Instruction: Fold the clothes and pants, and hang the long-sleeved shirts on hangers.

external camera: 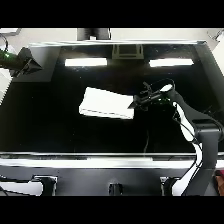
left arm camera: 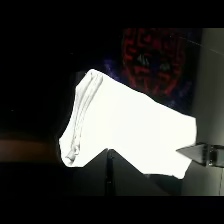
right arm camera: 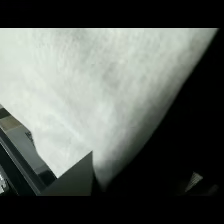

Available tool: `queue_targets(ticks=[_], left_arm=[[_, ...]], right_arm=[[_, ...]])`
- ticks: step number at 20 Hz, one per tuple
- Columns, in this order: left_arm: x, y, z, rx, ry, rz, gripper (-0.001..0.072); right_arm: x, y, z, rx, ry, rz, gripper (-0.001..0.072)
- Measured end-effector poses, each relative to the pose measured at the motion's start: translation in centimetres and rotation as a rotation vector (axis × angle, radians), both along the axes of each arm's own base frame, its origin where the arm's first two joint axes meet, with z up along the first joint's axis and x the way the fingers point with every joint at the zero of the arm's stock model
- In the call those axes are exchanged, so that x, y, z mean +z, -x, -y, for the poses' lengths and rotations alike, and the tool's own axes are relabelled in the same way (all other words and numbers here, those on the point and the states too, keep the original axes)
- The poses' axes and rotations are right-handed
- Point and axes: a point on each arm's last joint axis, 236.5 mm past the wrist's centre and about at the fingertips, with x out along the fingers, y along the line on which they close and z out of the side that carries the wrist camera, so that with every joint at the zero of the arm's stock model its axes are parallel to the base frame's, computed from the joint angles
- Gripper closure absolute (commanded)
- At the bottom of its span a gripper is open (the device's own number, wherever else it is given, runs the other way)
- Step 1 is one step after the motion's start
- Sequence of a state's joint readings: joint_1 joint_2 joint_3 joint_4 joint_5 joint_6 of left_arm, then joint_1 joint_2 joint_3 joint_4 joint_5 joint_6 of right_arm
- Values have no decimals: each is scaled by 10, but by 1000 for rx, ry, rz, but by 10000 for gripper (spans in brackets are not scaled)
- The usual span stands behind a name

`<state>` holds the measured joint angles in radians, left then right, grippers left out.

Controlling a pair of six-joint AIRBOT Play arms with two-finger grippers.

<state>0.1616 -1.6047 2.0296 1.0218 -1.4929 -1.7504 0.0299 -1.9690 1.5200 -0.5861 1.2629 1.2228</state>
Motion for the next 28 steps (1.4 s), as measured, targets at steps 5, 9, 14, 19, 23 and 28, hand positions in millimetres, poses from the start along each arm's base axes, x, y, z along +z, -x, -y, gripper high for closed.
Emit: queue_targets(ticks=[5, 9, 14, 19, 23, 28], left_arm=[[0, 0, 0, -1, -1, 1, 691], [-1, 2, 0, -13, -7, -3, 691], [-3, 5, 1, -23, -9, -14, 691], [-3, 6, 1, -24, -9, -17, 691], [-3, 6, 1, -24, -9, -18, 691], [-3, 6, 1, -15, -4, -22, 690]], right_arm=[[51, -56, 19, -143, 48, 178, 686], [97, -122, 76, -351, 119, 337, 686], [133, -171, 179, -580, 176, 447, 686], [143, -174, 316, -793, 295, 483, 686], [136, -141, 424, -936, 393, 444, 686], [110, -69, 517, -1068, 514, 250, 687]])
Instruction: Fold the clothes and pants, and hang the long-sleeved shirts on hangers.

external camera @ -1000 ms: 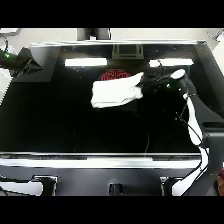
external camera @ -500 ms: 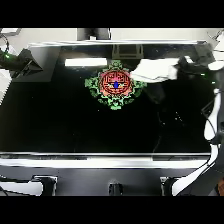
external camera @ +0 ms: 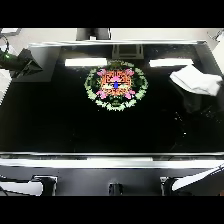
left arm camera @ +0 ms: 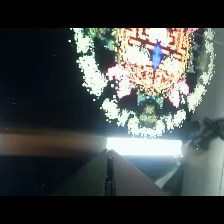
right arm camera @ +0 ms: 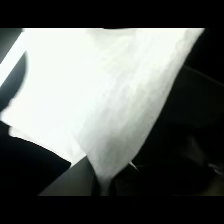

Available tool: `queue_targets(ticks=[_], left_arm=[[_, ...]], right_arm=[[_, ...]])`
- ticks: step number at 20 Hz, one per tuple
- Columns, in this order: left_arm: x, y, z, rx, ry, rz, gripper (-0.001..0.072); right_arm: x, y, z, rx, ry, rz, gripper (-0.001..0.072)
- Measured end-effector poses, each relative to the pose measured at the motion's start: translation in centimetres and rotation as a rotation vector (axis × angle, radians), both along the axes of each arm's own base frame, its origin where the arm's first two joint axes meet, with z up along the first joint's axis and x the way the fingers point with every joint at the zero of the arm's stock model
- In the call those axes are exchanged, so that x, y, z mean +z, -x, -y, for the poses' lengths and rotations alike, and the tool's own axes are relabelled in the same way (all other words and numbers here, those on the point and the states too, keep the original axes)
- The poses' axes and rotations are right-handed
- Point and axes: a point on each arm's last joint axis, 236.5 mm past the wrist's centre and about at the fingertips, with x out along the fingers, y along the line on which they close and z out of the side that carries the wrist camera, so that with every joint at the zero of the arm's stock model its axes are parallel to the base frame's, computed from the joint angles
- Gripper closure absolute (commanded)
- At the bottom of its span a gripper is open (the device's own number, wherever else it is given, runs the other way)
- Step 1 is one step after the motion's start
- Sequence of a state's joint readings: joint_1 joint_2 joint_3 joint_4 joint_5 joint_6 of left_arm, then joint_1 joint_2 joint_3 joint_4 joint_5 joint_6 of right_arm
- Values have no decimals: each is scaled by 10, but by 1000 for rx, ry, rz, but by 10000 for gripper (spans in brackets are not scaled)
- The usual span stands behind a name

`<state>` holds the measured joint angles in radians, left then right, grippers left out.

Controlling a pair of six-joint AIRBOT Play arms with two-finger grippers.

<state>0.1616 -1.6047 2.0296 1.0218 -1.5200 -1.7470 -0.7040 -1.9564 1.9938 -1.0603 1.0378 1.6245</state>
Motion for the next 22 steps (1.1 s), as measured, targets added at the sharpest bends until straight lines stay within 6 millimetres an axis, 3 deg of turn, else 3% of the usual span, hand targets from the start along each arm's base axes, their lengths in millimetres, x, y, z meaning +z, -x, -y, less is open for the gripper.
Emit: queue_targets(ticks=[3, 7, 14, 22], left_arm=[[0, 0, 0, 8, 6, -5, 691], [0, 0, 0, 16, 11, -10, 691], [2, 2, 5, 11, 35, -19, 691], [4, 3, 10, 0, 54, -19, 691]], right_arm=[[-16, 53, 34, -97, 13, -169, 688], [-27, 113, 53, -187, 40, -386, 688], [-46, 209, 43, -255, 10, -765, 688], [-47, 282, 19, -287, -2, -1006, 687]])
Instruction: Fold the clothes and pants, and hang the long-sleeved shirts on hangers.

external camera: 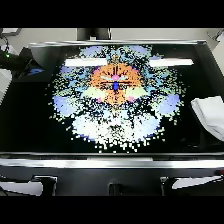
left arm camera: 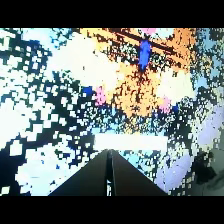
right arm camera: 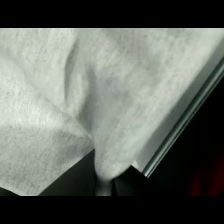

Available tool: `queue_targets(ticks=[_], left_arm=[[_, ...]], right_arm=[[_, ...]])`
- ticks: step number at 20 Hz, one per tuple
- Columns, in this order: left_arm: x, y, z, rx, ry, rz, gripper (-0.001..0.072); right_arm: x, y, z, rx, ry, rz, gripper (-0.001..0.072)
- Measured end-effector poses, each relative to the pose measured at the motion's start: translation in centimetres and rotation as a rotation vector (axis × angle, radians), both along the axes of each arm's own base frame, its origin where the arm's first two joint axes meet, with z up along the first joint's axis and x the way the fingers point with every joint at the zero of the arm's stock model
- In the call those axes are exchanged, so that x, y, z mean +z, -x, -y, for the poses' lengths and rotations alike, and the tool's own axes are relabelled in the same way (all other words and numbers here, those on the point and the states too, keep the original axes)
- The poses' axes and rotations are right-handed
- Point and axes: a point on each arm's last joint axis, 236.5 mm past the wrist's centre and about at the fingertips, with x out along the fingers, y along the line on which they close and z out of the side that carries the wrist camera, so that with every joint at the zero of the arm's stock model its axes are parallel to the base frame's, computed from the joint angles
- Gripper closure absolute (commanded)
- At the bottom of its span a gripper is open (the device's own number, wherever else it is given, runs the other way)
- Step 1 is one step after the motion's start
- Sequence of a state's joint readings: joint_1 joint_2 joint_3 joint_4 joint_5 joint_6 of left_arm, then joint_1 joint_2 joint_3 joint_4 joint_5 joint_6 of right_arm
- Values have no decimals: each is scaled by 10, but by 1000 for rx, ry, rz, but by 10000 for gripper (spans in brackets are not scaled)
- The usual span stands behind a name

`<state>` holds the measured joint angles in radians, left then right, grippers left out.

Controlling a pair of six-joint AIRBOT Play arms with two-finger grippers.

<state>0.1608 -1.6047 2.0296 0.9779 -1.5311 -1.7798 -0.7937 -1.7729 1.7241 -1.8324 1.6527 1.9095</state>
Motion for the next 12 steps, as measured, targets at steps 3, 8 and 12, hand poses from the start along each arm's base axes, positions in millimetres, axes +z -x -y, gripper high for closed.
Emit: queue_targets(ticks=[3, 8, 12], left_arm=[[0, 0, 0, 0, 1, 0, 691], [0, 0, 0, -1, 2, 1, 691], [0, 0, 0, -6, -1, 4, 691]], right_arm=[[-7, 18, -13, -11, -27, -53, 686], [-13, 36, -25, -28, -47, -105, 632], [-12, 44, -30, -40, -57, -133, 517]])
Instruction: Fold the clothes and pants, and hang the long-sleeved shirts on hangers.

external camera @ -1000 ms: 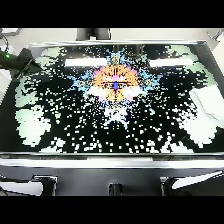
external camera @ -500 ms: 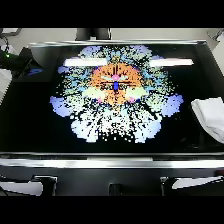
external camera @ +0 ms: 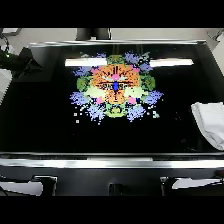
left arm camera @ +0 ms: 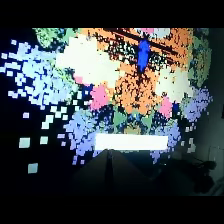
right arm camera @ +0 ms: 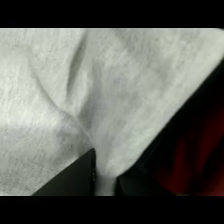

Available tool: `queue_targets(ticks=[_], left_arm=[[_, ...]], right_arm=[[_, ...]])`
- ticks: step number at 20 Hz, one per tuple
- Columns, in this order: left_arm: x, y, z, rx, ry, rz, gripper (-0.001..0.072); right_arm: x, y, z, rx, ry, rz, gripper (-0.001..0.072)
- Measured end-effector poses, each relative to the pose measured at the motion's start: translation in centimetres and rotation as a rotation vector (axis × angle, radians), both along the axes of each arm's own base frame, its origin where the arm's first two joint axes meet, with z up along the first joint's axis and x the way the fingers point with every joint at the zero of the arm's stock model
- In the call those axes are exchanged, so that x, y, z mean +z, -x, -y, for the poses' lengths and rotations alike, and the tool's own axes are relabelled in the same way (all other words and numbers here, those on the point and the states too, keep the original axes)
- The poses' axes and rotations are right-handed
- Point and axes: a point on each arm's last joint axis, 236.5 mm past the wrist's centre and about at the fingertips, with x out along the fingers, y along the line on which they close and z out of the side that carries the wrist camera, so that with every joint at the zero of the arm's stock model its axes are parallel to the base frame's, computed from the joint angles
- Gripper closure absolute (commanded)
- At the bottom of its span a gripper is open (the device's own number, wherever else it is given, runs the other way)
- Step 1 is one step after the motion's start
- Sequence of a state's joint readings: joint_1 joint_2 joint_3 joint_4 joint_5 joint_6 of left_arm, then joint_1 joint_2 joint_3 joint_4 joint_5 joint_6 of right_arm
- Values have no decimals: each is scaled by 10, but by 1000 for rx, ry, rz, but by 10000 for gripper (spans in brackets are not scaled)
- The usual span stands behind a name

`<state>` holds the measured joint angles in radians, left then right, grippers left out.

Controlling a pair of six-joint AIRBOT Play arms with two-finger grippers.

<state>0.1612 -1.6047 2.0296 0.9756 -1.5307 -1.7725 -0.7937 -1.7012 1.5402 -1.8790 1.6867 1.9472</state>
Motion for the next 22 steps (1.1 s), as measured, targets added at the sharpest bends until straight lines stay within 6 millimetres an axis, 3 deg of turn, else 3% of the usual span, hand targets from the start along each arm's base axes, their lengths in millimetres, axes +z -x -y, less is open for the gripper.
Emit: queue_targets(ticks=[1, 2, 6, 7, 8, 10, 12, 15, 18, 20, 22], left_arm=[[0, 0, 0, 0, 0, 0, 690], [0, 0, 0, -1, -1, 1, 691], [0, 0, 0, -3, -2, 2, 691], [0, 0, 0, -6, -4, 4, 691], [0, 0, 0, -9, -5, 6, 691], [0, 0, 0, -20, -12, 14, 691], [0, -1, -1, -35, -27, 29, 691], [4, -4, -16, -31, -94, 78, 692], [23, -10, -44, 1, -230, 189, 693], [40, -9, -62, 21, -335, 257, 693], [54, -4, -69, 19, -413, 306, 692]], right_arm=[[2, 3, -1, -3, 0, -11, 400], [4, 6, -1, -6, 1, -24, 336], [15, 11, -1, -5, 20, -28, 336], [18, 10, -1, -1, 25, -14, 410], [21, 4, -2, 4, 27, 21, 544], [23, -22, -11, 45, -3, 156, 686], [29, -75, -34, 154, -74, 379, 684], [60, -165, -95, 423, -155, 699, 684], [104, -237, -191, 764, -184, 918, 685], [129, -264, -257, 956, -182, 1014, 685], [149, -279, -324, 1119, -184, 1095, 685]])
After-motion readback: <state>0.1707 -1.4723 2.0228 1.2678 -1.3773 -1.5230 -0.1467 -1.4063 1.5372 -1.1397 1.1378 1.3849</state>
